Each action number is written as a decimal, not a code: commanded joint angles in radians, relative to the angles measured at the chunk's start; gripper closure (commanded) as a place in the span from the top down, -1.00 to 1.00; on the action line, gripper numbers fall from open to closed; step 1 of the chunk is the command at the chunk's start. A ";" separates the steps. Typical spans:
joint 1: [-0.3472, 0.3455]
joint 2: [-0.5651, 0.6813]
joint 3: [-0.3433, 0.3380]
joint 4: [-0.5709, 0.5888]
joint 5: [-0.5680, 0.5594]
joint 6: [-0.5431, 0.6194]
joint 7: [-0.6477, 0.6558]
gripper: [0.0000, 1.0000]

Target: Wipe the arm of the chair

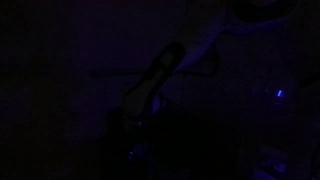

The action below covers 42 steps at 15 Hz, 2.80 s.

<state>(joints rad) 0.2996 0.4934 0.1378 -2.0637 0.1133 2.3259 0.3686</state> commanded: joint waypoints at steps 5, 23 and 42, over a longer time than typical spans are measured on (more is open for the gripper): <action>-0.104 0.235 -0.008 0.308 -0.012 0.135 -0.266 -0.87; -0.090 0.610 0.080 0.607 0.020 0.044 -0.279 -0.86; -0.035 0.345 -0.030 0.290 -0.005 -0.005 -0.144 -0.86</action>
<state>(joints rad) 0.2538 0.9098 0.1709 -1.7657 0.1576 2.3498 0.2023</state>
